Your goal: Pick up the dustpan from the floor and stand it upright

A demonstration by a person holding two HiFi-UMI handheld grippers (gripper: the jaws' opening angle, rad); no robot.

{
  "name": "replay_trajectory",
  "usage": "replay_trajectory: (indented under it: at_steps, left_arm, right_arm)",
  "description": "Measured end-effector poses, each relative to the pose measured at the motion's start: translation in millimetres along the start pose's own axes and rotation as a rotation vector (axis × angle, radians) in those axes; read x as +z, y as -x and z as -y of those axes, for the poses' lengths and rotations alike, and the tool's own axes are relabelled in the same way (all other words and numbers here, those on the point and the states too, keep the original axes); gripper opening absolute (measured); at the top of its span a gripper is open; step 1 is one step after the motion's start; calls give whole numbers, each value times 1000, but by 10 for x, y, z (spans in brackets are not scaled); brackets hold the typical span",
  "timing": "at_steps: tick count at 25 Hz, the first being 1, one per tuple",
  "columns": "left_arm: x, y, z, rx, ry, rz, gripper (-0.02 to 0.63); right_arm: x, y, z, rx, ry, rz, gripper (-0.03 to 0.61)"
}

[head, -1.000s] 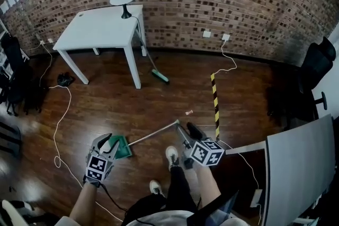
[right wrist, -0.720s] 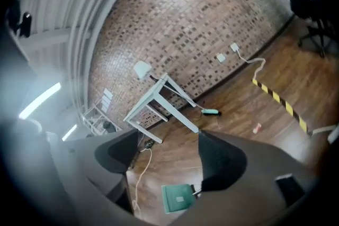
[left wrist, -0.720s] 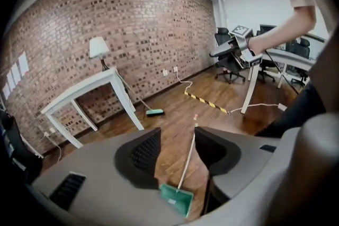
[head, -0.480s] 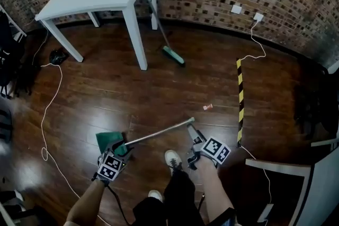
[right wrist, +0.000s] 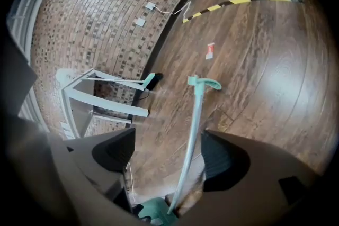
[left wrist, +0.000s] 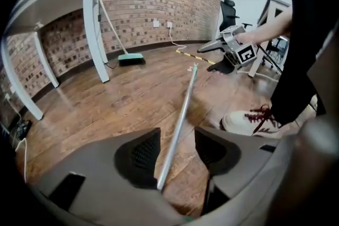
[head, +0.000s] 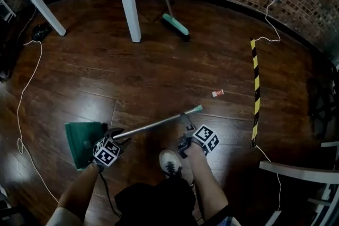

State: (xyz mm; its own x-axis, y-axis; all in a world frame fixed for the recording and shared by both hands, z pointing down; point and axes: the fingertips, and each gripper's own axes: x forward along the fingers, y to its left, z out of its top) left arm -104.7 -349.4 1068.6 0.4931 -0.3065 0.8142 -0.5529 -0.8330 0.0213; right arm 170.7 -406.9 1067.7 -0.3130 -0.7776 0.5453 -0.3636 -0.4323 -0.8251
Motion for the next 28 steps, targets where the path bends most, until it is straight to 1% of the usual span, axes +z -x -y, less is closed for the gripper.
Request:
replay_trajectory:
  at_steps: [2,5,7,9,12,15,16,17,18,19,21,23,25,26,27,28]
  left_arm:
    - [-180,-254,-13,-24,-41,-35,214]
    - [-295,-504,-26,-67,-95,-47,215]
    - [-361,-604,23,-113,-142,-62,215]
    - [-400,-678,65,-157,-173,-79,215]
    - [-449,-760,48,-171,-201,-114,215]
    - [-556,-853,18,-160,-246,-168,215]
    - [-594,-883,20,-159,-256,-181,215]
    - [-632,-910,21,-154,-262,-191,216]
    - [-673,-933,17,-144,-263,-200,215]
    - [-715,-951,6,-128,-255,-208,207]
    - [-783,-972,-33,-98,-219,-220,185]
    - [-830,-984,-84,-79,-191,-230,149]
    - [-894,-982,-110,-70,-206,-251,147]
    - [-924,-969,-117,-64,-226,-256,134]
    - [-937,-949,-126,-56,-244,-251,112]
    - [-933,-927,-137,-48,-257,-237,110]
  right_arm:
    - [-50,-221,231,12,-16,-6,397]
    - [-86,-491,409,39,-11,-20,397]
    - [-117,-596,461,58,-22,-24,397]
    - [-135,-664,458,82,-25,-29,397]
    - [-155,-743,428,110,-19,-42,393]
    - [-156,-811,447,115,-11,-47,342]
    - [-157,-817,466,102,4,-45,305]
    - [-160,-817,491,83,21,-42,246]
    - [-166,-811,514,65,35,-38,165]
    - [-176,-802,529,53,44,-36,97]
    - [-187,-784,530,53,48,-36,97]
    - [-176,-772,499,63,52,-37,97]
    - [-167,-754,435,77,57,-36,97]
    - [-170,-737,384,87,63,-36,97]
    - [-175,-716,323,98,77,-35,97]
    - [-177,-692,257,113,98,-33,95]
